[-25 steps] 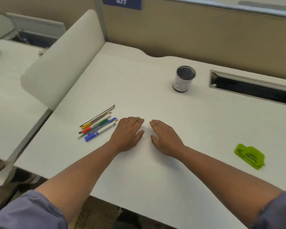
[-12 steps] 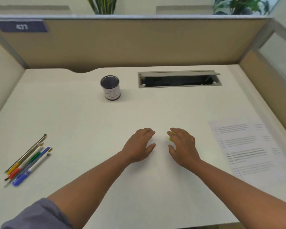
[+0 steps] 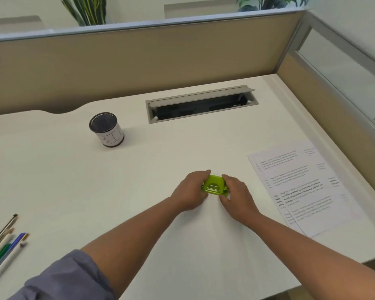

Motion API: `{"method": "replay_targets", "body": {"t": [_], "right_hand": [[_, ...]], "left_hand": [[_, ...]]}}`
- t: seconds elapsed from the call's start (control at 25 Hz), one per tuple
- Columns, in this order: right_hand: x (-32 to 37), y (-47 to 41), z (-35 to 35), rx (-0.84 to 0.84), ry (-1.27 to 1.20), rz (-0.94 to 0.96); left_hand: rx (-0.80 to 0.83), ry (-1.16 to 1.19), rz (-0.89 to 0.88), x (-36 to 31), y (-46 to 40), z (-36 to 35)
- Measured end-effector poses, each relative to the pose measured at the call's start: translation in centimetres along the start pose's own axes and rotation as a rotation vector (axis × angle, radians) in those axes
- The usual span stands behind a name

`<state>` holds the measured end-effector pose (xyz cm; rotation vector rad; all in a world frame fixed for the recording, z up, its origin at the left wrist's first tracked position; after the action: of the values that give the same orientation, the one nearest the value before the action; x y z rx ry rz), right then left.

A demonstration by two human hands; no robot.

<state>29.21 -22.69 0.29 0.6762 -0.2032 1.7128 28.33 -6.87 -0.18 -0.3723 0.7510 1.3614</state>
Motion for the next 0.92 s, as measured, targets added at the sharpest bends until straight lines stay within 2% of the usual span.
{"method": "replay_targets", "body": {"t": [0.28, 0.68, 0.92], "right_hand": [[2.5, -3.4, 0.5, -0.029, -0.017, 0.079], [12.2, -15.2, -1.1, -0.062, -0.020, 0.249], [15.1, -19.6, -3.0, -0.066, -0.012, 0.295]], "left_hand": [[-0.059, 0.011, -0.064, 1.5, -1.0, 3.3], [-0.244, 0.004, 0.064, 9.3, -5.7, 13.3], [-0.277, 0.016, 0.137, 13.1, -7.6, 15.7]]}}
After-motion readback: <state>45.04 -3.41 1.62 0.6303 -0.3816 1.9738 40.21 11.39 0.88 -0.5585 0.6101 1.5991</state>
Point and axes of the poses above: each hand's wrist, its own y-axis away from the middle knuckle, its own z-axis out of the back of the hand, x = y × z, the point moved 8 cm from there along -y, towards the middle knuckle, and after that the axes turned 3 degrees about -z, right-handed, at the moved point
